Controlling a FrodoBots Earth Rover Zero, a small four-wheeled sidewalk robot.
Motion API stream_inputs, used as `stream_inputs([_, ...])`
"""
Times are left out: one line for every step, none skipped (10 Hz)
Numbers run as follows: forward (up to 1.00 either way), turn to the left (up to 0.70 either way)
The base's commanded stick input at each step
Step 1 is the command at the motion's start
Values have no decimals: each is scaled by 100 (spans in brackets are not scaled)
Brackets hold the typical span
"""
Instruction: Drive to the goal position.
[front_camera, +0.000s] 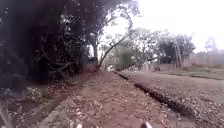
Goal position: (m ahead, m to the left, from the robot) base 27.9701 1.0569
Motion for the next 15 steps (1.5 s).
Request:
stream_inputs([50, 19])
stream_inputs([50, 23])
stream_inputs([50, 17])
stream_inputs([50, 23])
stream_inputs([50, 25])
stream_inputs([50, 24])
stream_inputs([50, 7])
stream_inputs([50, 9])
stream_inputs([50, 4])
stream_inputs([50, 6])
stream_inputs([50, 8])
stream_inputs([50, -50])
stream_inputs([50, -50])
stream_inputs([50, -29])
stream_inputs([50, -4])
